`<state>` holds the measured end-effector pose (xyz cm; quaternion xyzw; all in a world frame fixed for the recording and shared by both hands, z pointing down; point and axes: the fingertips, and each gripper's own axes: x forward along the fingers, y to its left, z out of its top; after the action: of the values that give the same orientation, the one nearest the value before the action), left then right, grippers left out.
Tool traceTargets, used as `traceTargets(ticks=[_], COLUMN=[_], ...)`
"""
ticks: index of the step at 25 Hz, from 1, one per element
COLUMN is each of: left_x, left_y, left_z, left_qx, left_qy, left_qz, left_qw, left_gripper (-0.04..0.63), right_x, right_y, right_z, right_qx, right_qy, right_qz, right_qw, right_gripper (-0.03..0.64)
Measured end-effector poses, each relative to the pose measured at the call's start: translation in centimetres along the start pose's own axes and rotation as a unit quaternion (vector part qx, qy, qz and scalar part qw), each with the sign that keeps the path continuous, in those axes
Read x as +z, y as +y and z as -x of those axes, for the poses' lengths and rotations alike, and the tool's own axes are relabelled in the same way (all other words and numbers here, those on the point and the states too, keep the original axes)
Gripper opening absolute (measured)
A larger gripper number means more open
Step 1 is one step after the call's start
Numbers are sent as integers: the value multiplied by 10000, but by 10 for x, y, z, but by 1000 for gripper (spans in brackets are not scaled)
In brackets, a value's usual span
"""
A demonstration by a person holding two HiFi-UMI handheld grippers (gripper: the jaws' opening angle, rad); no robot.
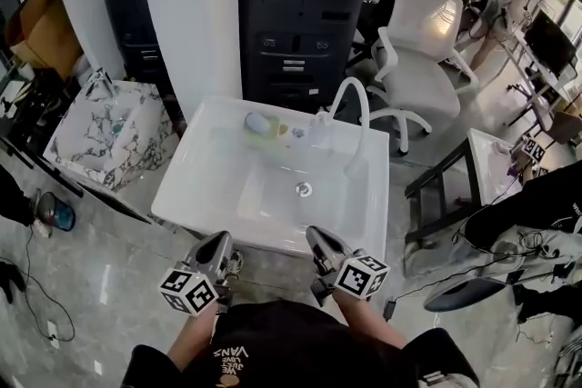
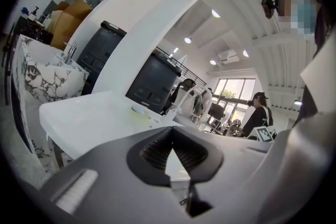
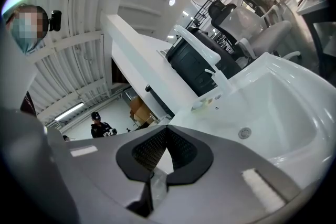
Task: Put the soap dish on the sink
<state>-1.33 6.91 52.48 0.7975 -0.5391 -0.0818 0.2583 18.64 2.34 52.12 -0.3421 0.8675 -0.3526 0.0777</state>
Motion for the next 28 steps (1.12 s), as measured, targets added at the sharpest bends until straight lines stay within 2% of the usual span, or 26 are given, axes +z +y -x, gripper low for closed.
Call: traceTargets(ticks=[13, 28], left_x=[-18, -29], left_y=[-35, -32], left_z=[26, 58], left_qx=[-111, 110], left_qy=[-98, -169], left_qz=[-1, 87], left_qw=[9999, 9998], left_gripper=[52, 52], right_x=[-15, -30], right_y=[10, 19], right_z=[54, 61], right_qx=[-94, -92], right_qy=[-88, -7], right_qz=[14, 109], right_qw=[9999, 9999], right_gripper=[2, 2])
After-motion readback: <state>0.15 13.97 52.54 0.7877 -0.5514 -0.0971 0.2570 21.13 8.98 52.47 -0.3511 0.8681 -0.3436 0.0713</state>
